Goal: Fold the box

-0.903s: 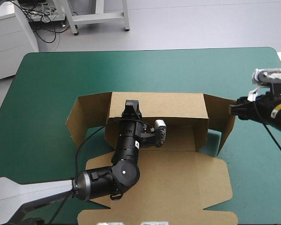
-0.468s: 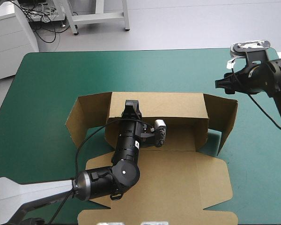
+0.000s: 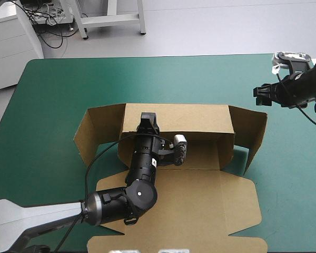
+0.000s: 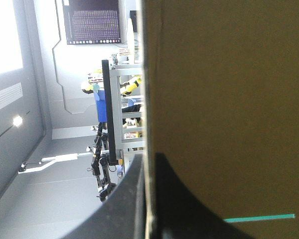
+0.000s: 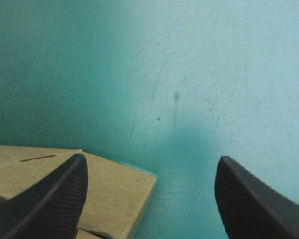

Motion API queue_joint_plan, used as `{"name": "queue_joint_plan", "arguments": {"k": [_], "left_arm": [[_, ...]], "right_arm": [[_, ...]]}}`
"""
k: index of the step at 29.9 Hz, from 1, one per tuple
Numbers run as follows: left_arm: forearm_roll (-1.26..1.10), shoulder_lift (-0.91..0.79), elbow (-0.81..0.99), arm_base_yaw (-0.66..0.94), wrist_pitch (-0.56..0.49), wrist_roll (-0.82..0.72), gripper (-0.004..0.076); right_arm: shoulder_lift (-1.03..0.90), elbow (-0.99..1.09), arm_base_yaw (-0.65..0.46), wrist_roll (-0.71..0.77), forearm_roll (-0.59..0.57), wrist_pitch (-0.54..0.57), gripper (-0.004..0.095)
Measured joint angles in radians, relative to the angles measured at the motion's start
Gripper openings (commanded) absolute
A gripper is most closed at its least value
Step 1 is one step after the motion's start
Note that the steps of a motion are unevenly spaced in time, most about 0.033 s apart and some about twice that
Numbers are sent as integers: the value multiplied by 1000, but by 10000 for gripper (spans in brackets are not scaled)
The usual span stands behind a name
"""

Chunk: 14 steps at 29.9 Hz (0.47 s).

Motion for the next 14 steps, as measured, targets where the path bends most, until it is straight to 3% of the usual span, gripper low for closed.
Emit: {"name": "queue_joint_plan", "arguments": {"k": [10,14], "left_arm": [[0,0,0,0,0,0,-32],[0,0,0,0,0,0,-32]], "right_arm": [[-14,84,-1,-49,22,4,653],[-54,177,-1,-61,24,-48,653]]}}
